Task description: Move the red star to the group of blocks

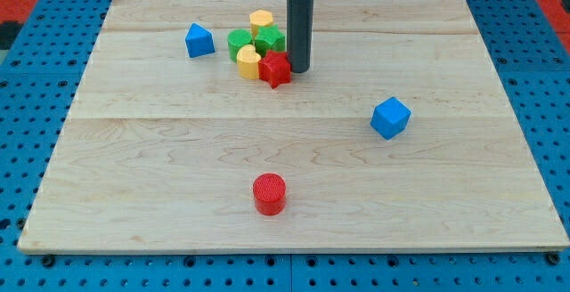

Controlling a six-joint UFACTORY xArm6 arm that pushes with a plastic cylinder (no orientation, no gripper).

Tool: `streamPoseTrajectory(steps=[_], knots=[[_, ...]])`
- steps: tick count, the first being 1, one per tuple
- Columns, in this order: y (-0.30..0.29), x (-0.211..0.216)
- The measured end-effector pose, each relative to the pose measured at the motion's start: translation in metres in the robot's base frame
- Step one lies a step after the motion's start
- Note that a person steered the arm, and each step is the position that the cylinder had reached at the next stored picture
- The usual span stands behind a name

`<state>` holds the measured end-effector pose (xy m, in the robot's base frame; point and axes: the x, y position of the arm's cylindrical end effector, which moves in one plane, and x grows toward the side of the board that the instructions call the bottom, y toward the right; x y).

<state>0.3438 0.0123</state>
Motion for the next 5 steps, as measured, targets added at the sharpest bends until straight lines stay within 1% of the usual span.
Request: streamPoseTrajectory(steps=[1,2,3,5], knots=[[-0.009,-0.02],[0.022,0.003],[0.031,0.016],[-0.05,0.001]])
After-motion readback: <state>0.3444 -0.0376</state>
